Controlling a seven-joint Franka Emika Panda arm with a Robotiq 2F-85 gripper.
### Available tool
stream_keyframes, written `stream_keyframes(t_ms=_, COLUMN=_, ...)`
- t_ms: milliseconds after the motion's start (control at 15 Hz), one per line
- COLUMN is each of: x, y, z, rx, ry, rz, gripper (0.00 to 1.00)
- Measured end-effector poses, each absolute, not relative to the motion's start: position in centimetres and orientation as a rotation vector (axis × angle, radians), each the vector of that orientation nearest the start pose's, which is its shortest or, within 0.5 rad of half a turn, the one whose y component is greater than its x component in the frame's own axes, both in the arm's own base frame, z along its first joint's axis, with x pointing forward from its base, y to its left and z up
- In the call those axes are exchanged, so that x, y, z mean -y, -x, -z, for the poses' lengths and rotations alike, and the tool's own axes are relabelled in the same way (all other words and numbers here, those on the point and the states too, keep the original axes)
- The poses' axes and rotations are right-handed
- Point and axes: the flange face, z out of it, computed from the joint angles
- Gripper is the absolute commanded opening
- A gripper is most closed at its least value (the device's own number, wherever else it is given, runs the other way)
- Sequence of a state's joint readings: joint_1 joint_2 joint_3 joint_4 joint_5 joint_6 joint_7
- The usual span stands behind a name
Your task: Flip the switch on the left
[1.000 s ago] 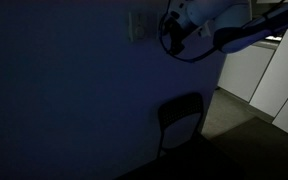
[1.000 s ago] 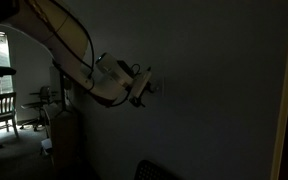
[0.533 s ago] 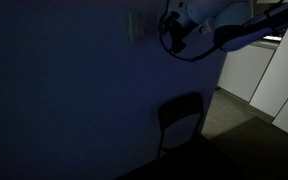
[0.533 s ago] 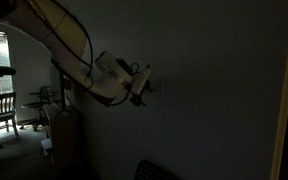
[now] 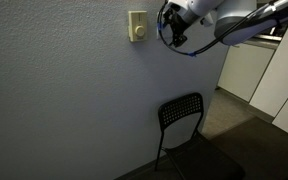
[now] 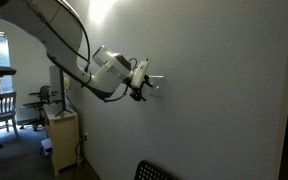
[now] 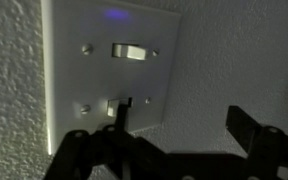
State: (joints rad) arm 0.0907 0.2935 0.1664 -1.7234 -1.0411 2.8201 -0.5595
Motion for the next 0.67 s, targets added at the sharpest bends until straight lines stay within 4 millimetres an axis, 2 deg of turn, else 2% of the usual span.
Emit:
stream_keyframes(t_ms=467, x=-20.4, y=-65.0, z=-49.5, rx=-1.654, ry=-1.620, rz=-0.804, gripper=1.00)
stream_keyframes(t_ms=667, x=-20.6, y=-64.3, z=-50.4, rx=-1.620, ry=-1.686, rz=-0.821, gripper=1.00)
